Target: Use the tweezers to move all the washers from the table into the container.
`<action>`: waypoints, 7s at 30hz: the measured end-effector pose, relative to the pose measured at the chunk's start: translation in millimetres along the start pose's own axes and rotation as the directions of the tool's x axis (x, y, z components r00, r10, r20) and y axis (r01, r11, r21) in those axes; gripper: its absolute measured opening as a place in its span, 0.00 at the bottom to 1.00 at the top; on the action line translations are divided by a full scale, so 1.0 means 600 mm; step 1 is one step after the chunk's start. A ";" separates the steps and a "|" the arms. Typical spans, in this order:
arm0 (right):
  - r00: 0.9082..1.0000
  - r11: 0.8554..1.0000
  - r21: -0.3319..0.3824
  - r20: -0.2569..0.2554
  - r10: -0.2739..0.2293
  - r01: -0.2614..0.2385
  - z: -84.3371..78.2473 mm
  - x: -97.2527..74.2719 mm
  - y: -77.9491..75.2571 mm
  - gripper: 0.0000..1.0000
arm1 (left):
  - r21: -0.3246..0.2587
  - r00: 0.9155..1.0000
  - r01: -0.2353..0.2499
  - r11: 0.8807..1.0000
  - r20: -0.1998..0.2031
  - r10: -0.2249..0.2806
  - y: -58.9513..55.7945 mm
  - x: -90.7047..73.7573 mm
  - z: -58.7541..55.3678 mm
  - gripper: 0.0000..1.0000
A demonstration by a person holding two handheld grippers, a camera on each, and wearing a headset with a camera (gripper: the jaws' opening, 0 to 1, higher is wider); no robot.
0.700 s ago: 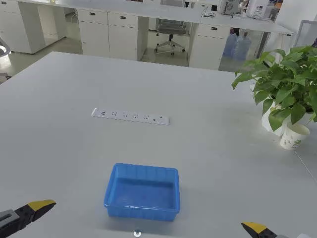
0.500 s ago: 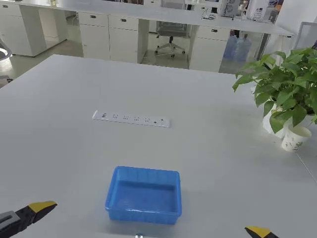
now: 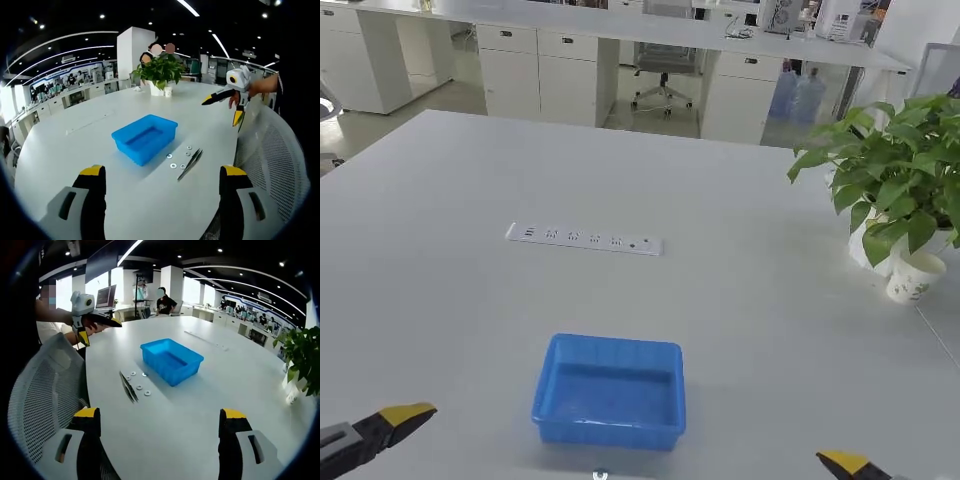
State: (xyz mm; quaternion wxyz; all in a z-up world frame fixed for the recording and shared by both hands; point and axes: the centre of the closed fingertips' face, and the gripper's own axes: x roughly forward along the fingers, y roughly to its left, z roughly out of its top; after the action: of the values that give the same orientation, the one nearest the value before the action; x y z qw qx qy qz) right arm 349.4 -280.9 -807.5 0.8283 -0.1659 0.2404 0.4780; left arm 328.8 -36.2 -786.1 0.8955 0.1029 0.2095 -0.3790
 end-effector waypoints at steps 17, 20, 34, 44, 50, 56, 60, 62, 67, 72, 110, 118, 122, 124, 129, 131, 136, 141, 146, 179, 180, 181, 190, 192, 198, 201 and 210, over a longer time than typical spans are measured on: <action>1.000 1.000 -0.028 -0.027 0.007 -0.008 0.004 -0.003 -0.005 0.98 | 0.019 1.000 0.008 1.000 -0.009 -0.008 0.005 0.001 0.002 0.99; 1.000 1.000 -0.028 -0.029 0.005 -0.006 0.002 -0.004 -0.006 0.98 | 0.020 1.000 0.010 1.000 -0.011 -0.010 0.006 0.001 0.002 0.99; 0.992 0.993 -0.081 -0.100 0.073 -0.081 0.009 -0.004 0.004 0.92 | 0.057 0.998 0.044 0.997 -0.043 -0.042 0.004 0.000 0.004 0.99; 0.980 0.974 -0.166 -0.151 0.133 -0.157 0.018 0.017 0.017 0.82 | 0.088 0.991 0.102 0.991 -0.096 -0.094 -0.007 0.005 -0.009 0.91; 0.961 0.945 -0.230 -0.202 0.188 -0.234 0.013 0.039 0.036 0.70 | 0.112 0.982 0.149 0.982 -0.132 -0.134 -0.017 0.014 -0.020 0.85; 0.944 0.915 -0.276 -0.237 0.231 -0.293 0.011 0.060 0.052 0.59 | 0.140 0.973 0.195 0.971 -0.151 -0.173 -0.026 0.025 -0.023 0.71; 0.934 0.899 -0.294 -0.252 0.253 -0.323 0.011 0.073 0.060 0.54 | 0.159 0.965 0.232 0.960 -0.161 -0.207 -0.033 0.034 -0.025 0.61; 0.928 0.890 -0.304 -0.261 0.266 -0.341 0.011 0.079 0.064 0.51 | 0.160 0.961 0.245 0.956 -0.167 -0.218 -0.035 0.038 -0.027 0.59; 0.917 0.873 -0.319 -0.275 0.288 -0.369 0.014 0.093 0.071 0.45 | 0.181 0.948 0.285 0.941 -0.196 -0.250 -0.043 0.051 -0.036 0.49; 0.907 0.857 -0.330 -0.292 0.305 -0.395 0.013 0.104 0.079 0.42 | 0.215 0.931 0.328 0.920 -0.240 -0.276 -0.048 0.067 -0.052 0.38; 0.846 0.784 -0.348 -0.357 0.397 -0.514 -0.015 0.191 0.129 0.22 | 0.271 0.819 0.518 0.811 -0.429 -0.380 -0.065 0.133 -0.112 0.12; 0.841 0.785 -0.336 -0.361 0.403 -0.520 -0.020 0.202 0.135 0.20 | 0.277 0.816 0.528 0.803 -0.427 -0.390 -0.067 0.138 -0.114 0.11; 0.842 0.786 -0.335 -0.359 0.403 -0.519 -0.019 0.207 0.135 0.18 | 0.281 0.813 0.535 0.797 -0.427 -0.395 -0.070 0.142 -0.115 0.10; 0.843 0.789 -0.332 -0.358 0.402 -0.517 -0.018 0.209 0.135 0.18 | 0.282 0.811 0.538 0.794 -0.429 -0.397 -0.071 0.144 -0.115 0.08; 0.843 0.795 -0.316 -0.348 0.410 -0.517 -0.015 0.213 0.136 0.16 | 0.293 0.810 0.545 0.786 -0.428 -0.402 -0.074 0.145 -0.113 0.05; 0.843 0.794 -0.319 -0.350 0.409 -0.518 -0.015 0.213 0.135 0.16 | 0.294 0.808 0.548 0.783 -0.428 -0.405 -0.075 0.145 -0.113 0.05; 0.845 0.790 -0.334 -0.353 0.401 -0.514 -0.015 0.213 0.133 0.13 | 0.293 0.805 0.553 0.780 -0.429 -0.409 -0.077 0.145 -0.114 0.04; 0.844 0.788 -0.336 -0.357 0.400 -0.516 -0.015 0.212 0.134 0.11 | 0.293 0.805 0.553 0.780 -0.429 -0.409 -0.078 0.144 -0.113 0.04; 0.844 0.785 -0.343 -0.361 0.396 -0.515 -0.016 0.212 0.134 0.11 | 0.287 0.804 0.554 0.782 -0.427 -0.413 -0.080 0.144 -0.110 0.04; 0.861 0.796 -0.355 -0.335 0.382 -0.491 -0.002 0.192 0.131 0.13 | 0.329 0.818 0.562 0.759 -0.354 -0.453 -0.100 0.112 0.000 0.04; 0.862 0.796 -0.355 -0.334 0.381 -0.490 -0.002 0.191 0.131 0.13 | 0.330 0.818 0.563 0.758 -0.351 -0.455 -0.100 0.111 0.004 0.04; 0.863 0.798 -0.353 -0.330 0.381 -0.488 -0.001 0.191 0.131 0.14 | 0.331 0.819 0.562 0.758 -0.349 -0.455 -0.101 0.112 0.007 0.04; 0.875 0.808 -0.349 -0.291 0.387 -0.474 0.015 0.189 0.131 0.15 | 0.346 0.820 0.567 0.748 -0.325 -0.471 -0.110 0.115 0.032 0.04; 0.875 0.808 -0.349 -0.290 0.388 -0.474 0.016 0.188 0.131 0.15 | 0.349 0.819 0.569 0.745 -0.319 -0.476 -0.114 0.117 0.039 0.04; 0.875 0.811 -0.343 -0.288 0.388 -0.473 0.014 0.186 0.131 0.15 | 0.364 0.818 0.574 0.733 -0.305 -0.488 -0.122 0.123 0.056 0.04; 0.876 0.812 -0.345 -0.291 0.384 -0.470 0.012 0.185 0.130 0.13 | 0.370 0.816 0.577 0.729 -0.299 -0.494 -0.125 0.126 0.063 0.04; 0.882 0.818 -0.348 -0.292 0.371 -0.459 0.009 0.184 0.124 0.14 | 0.383 0.813 0.583 0.717 -0.271 -0.516 -0.138 0.137 0.083 0.04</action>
State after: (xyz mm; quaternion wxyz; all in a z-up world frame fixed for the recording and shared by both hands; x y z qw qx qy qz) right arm 332.9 -163.3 -867.7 0.6202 -0.3276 0.2522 0.6666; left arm 334.9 -162.9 -780.8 0.6757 0.2665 0.2015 -0.6572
